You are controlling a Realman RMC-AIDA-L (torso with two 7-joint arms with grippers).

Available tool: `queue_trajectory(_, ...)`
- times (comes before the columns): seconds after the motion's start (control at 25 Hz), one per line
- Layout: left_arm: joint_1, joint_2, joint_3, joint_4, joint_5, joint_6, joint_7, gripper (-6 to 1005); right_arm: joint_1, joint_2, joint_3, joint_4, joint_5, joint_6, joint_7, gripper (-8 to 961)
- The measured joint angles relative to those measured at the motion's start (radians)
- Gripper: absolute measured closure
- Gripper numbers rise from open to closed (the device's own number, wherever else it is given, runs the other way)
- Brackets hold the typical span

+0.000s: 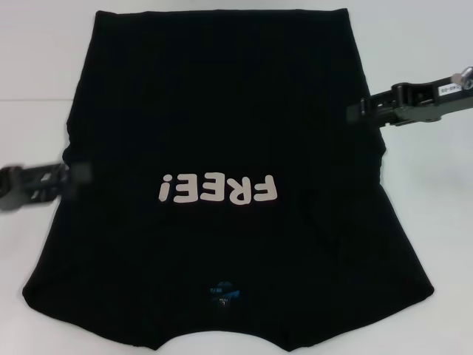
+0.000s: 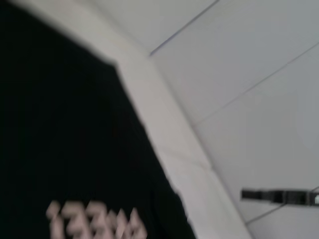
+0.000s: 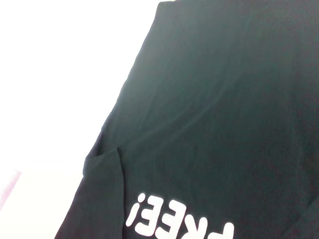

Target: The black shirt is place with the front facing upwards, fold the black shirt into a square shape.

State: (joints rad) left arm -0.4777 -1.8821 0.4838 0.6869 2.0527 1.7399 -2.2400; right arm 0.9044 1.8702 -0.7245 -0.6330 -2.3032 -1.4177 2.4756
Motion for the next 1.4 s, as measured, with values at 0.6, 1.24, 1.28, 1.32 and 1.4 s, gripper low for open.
queue_trajectory(0.6, 0.143, -0.015, -0.064, 0.101, 0.240, 0.009, -0.159, 186, -0.021, -0.002, -0.005, 0.001, -0.009, 0.016, -0.038, 300)
queue_trajectory(1.24, 0.125, -0.031, -0.060, 0.076, 0.307, -0.094, -0.177, 372, -0.036, 0.001, 0.004, 0.002, -0.005, 0.019, -0.037, 299)
queue_trajectory(1.28, 0.125, -0.031, -0.061, 0.078, 0.306, -0.096, -0.177, 394, -0.036, 0.001, 0.004, 0.002, -0.004, 0.019, -0.037, 299)
queue_trajectory(1.32, 0.125, -0.031, -0.061, 0.079, 0.306, -0.101, -0.178, 417, -0.036, 0.001, 0.004, 0.002, -0.003, 0.019, -0.037, 299)
queue_trajectory(1.4, 0.125, -0.031, -0.059, 0.077, 0.308, -0.111, -0.179, 417, -0.036, 0.001, 0.005, 0.002, -0.003, 0.019, -0.036, 300)
